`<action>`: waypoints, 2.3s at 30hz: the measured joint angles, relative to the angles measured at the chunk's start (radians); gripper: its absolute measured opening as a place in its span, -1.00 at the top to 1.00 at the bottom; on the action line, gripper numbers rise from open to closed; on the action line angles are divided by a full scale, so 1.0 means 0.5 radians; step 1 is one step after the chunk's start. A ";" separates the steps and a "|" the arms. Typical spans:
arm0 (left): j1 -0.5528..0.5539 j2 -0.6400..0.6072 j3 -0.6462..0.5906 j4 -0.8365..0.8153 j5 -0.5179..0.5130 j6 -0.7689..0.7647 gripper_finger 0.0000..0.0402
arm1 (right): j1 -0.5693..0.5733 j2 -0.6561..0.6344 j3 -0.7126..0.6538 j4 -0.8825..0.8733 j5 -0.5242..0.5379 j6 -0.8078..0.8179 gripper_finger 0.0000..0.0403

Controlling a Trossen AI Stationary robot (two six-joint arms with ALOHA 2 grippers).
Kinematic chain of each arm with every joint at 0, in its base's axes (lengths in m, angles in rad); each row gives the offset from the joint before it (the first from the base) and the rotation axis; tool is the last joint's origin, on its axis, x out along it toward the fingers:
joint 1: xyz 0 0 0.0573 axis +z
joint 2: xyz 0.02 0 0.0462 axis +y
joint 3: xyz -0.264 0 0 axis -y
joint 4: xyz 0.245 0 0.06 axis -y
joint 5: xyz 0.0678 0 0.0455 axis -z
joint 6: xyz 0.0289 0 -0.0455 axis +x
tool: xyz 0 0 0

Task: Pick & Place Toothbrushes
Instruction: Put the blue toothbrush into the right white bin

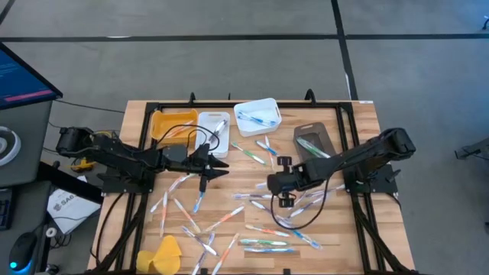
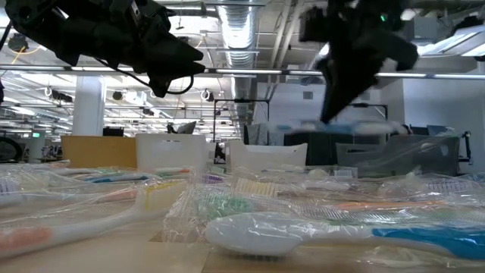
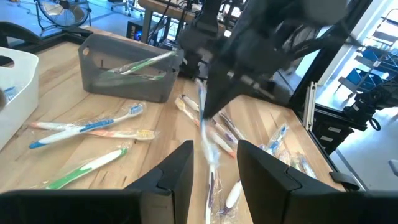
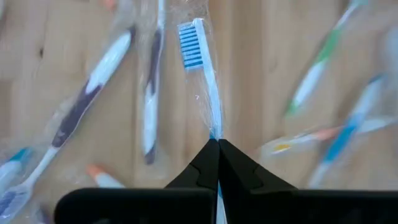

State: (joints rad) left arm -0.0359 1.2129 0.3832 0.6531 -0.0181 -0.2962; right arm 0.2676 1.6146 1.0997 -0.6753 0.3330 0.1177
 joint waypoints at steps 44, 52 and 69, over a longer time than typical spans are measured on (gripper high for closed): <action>-0.174 0.000 -0.179 0.041 -0.045 -0.085 0.42 | -1.510 0.017 0.105 1.260 -0.701 -0.912 1.00; -0.315 0.000 -0.179 0.048 -0.178 -0.097 0.42 | -1.619 0.203 0.085 1.315 -0.826 -0.825 1.00; -0.306 0.000 -0.179 0.087 -0.232 0.135 0.42 | -1.637 0.403 0.181 1.081 -0.710 -0.661 1.00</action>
State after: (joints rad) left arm -0.1887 1.2129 0.2935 0.6968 -0.1341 -0.2288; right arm -0.5508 1.8163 1.1900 -0.1347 -0.0221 -0.2125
